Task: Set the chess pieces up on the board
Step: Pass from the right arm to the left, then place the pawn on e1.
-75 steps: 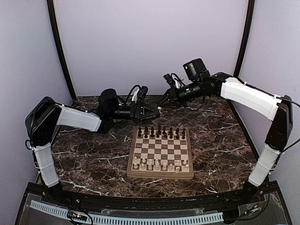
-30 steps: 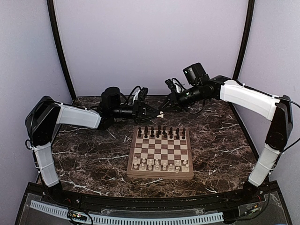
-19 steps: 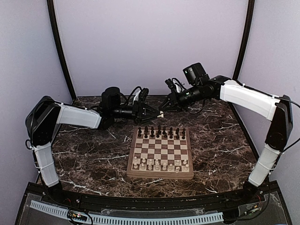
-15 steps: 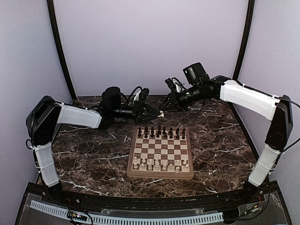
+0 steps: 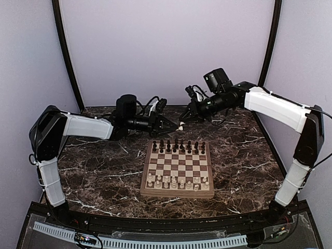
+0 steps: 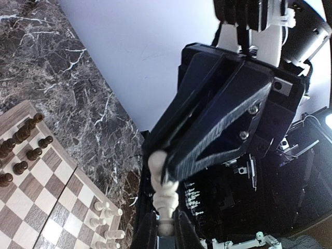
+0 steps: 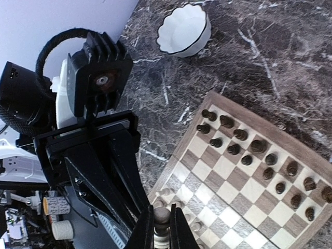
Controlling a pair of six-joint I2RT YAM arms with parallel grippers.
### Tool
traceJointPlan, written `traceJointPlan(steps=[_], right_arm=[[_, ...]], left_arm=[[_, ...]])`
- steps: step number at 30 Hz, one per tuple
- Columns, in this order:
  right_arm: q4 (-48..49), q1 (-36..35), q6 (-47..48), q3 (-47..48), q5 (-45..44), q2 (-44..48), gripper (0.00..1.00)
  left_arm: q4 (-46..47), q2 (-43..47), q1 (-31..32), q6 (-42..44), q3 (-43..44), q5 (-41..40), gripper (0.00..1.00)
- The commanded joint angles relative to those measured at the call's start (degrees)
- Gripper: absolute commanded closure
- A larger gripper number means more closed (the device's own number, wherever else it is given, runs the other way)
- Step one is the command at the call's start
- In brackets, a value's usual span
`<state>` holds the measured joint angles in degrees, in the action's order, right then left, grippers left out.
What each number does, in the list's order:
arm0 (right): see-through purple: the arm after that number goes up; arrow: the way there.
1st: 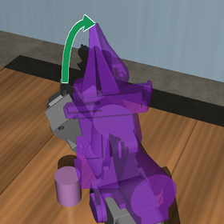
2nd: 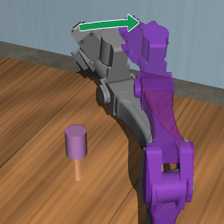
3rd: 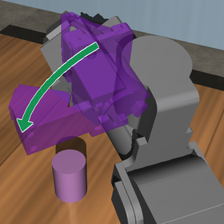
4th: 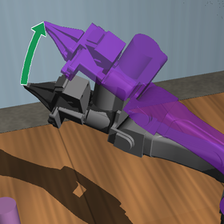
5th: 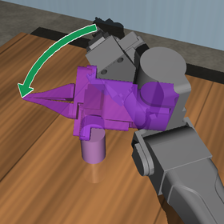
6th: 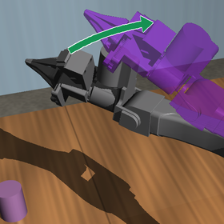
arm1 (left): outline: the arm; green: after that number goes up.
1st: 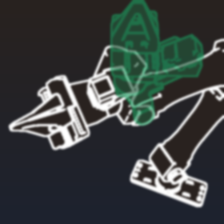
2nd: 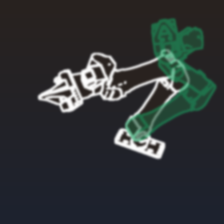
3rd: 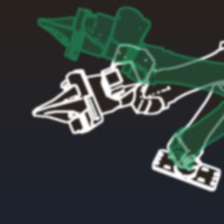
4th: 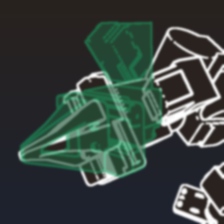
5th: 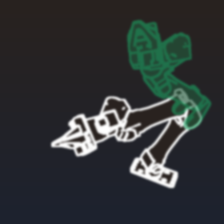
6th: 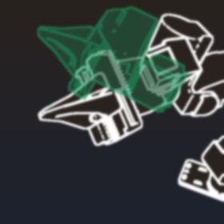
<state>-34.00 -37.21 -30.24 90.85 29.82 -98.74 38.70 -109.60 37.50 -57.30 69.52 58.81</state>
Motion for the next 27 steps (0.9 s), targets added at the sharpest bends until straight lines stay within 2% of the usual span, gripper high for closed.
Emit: traceJointPlan(steps=[1, 2, 3, 7, 11, 18, 27], right_arm=[[-10.5, 1.2, 8.5, 5.5, -12.3, 1.9, 0.96], [-12.4, 1.2, 10.1, 5.5, -15.4, 2.3, 0.96], [-13.6, 1.2, 11.3, 4.6, -18.6, 3.1, 0.97], [-14.1, 1.2, 12.9, -1.9, -23.0, 7.3, 0.97], [-13.0, 1.2, 12.7, -8.2, -24.7, 11.1, 0.97], [-11.9, 1.4, 14.3, -13.7, -27.2, 14.2, 0.97], [-12.2, 1.6, 16.2, -15.3, -27.8, 14.8, 0.97]], left_arm=[[-22.5, 2.6, 0.0, 11.6, 5.1, -2.5, 0.90], [-26.8, 3.0, 0.2, 16.0, 6.2, -3.6, 0.90], [-35.9, 3.1, 0.5, 18.5, 8.6, -5.9, 0.90], [-58.4, 2.1, 3.0, 30.5, 16.3, -14.4, 0.92], [-73.2, -0.8, 6.1, 36.9, 23.5, -21.7, 0.92], [-84.0, -5.7, 11.7, 40.8, 31.8, -27.2, 0.93], [-89.3, -12.6, 16.5, 42.2, 37.6, -31.5, 0.93]])
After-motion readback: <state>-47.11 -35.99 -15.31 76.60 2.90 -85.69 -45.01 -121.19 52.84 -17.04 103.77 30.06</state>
